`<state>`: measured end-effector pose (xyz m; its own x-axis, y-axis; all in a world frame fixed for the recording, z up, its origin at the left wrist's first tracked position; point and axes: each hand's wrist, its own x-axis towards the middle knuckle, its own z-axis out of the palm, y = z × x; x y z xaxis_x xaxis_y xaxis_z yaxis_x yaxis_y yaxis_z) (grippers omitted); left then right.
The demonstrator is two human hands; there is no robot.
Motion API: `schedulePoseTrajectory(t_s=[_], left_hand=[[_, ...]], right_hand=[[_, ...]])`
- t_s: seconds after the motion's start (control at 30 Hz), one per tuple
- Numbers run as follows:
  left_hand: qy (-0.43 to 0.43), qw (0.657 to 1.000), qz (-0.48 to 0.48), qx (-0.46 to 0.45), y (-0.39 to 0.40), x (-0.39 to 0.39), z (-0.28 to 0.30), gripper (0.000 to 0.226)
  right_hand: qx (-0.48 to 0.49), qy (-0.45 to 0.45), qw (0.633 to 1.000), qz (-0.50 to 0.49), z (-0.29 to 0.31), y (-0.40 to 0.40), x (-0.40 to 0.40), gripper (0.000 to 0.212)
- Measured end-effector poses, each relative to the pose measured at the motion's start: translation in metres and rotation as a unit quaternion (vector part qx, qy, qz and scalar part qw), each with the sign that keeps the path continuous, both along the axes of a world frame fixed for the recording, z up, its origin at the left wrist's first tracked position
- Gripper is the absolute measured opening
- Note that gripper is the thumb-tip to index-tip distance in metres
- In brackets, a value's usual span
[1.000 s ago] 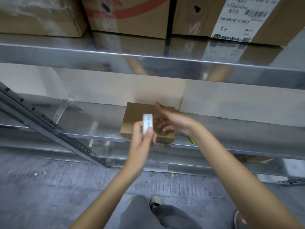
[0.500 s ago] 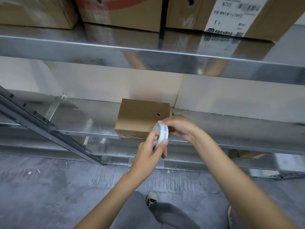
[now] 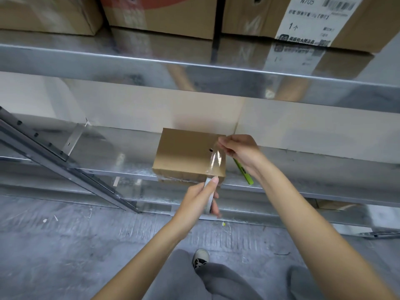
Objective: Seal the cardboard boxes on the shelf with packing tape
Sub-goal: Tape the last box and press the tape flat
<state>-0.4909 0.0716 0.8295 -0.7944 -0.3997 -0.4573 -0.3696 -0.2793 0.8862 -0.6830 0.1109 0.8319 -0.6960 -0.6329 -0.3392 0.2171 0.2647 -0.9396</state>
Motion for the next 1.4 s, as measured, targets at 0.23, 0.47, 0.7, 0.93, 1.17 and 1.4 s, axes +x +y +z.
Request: schedulePoseTrajectory(t_s=[0.23, 0.47, 0.7, 0.93, 1.17, 1.4], left_hand=[[0.070, 0.996, -0.029, -0.055, 0.004, 0.018, 0.007, 0.019], [-0.019, 0.999, -0.011, -0.043, 0.008, 0.016, 0.008, 0.029], [-0.047, 0.995, 0.074, 0.039, -0.001, -0.010, 0.006, 0.034], [-0.031, 0.996, 0.008, -0.080, -0.004, -0.019, 0.012, 0.039], [-0.050, 0.999, -0.006, -0.019, -0.005, -0.021, 0.023, 0.049], [-0.073, 0.996, -0.013, -0.041, 0.000, -0.019, 0.015, 0.051]], right_hand=[[0.012, 0.039, 0.999, 0.005, 0.006, -0.003, -0.016, 0.007], [-0.022, 0.114, 0.993, 0.037, 0.015, -0.015, -0.032, 0.010], [-0.018, 0.114, 0.993, 0.020, -0.015, -0.033, -0.047, 0.022], [-0.002, 0.118, 0.993, 0.028, -0.031, -0.045, -0.057, 0.020], [-0.001, 0.135, 0.991, 0.004, -0.043, -0.051, -0.058, 0.011], [0.015, 0.144, 0.989, 0.004, -0.049, -0.059, -0.065, 0.012]])
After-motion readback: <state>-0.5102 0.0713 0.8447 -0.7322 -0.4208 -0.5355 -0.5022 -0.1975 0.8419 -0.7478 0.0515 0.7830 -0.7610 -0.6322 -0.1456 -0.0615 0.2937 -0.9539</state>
